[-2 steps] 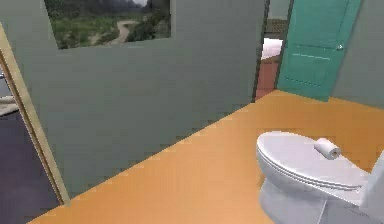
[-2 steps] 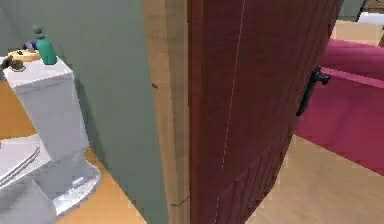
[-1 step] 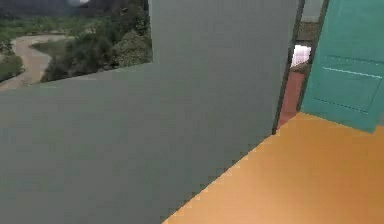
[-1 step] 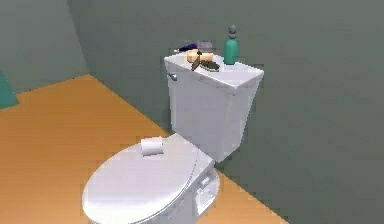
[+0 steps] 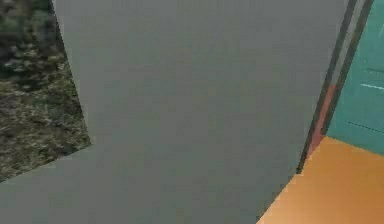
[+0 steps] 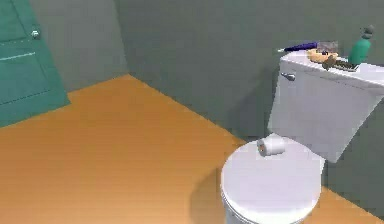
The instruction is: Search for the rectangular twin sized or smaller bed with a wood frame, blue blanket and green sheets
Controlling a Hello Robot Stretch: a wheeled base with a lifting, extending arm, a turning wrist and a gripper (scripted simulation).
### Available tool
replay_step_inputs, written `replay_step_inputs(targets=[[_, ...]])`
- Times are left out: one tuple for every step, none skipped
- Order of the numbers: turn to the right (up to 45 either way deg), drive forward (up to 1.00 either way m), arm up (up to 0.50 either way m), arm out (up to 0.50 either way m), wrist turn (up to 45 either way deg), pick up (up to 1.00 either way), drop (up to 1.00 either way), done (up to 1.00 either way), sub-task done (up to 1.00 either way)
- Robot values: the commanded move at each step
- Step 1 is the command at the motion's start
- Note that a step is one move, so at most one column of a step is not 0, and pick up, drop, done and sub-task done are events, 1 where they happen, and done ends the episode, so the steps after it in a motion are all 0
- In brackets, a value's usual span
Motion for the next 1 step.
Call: replay_step_inputs(targets=[[45.0, 0.0, 0.0, 0.0, 0.0, 0.0, 0.0, 0.0, 0.0]])
